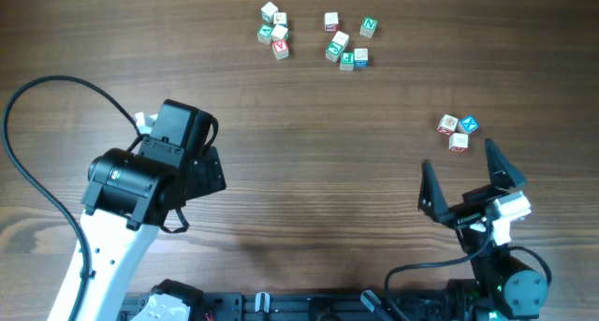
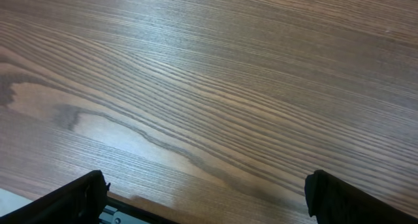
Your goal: Form a circle
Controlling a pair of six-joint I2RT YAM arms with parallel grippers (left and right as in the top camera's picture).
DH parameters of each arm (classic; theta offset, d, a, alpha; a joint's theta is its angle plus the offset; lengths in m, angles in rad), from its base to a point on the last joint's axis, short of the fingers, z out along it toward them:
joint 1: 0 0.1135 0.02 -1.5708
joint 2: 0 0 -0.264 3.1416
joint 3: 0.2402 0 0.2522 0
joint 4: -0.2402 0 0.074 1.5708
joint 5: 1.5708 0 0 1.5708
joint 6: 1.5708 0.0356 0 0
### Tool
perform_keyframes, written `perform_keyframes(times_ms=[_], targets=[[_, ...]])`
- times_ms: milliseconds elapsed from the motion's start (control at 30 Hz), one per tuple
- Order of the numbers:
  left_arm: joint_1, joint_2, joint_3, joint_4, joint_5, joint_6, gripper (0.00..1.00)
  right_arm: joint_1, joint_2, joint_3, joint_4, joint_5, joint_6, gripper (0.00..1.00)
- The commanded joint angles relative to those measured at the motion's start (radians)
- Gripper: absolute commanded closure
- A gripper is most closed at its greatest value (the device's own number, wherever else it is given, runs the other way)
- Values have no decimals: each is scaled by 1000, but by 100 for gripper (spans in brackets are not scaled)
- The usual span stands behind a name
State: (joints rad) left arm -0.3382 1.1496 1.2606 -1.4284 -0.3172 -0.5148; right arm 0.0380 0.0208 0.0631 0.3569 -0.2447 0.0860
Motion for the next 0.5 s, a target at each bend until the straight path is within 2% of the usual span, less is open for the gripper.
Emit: perform_keyframes(times_ms=[0, 133, 333, 467], targets=[[8, -9, -1, 2, -13, -18, 0, 43, -18, -38, 10, 174, 21, 0], [8, -9, -1, 2, -13, -18, 0, 43, -18, -58, -80, 197, 19, 0], [8, -9, -1, 2, -13, -18, 0, 43, -18, -58, -351, 225, 18, 0], [8, -9, -1, 2, -13, -18, 0, -3, -18, -58, -352, 222, 18, 0]])
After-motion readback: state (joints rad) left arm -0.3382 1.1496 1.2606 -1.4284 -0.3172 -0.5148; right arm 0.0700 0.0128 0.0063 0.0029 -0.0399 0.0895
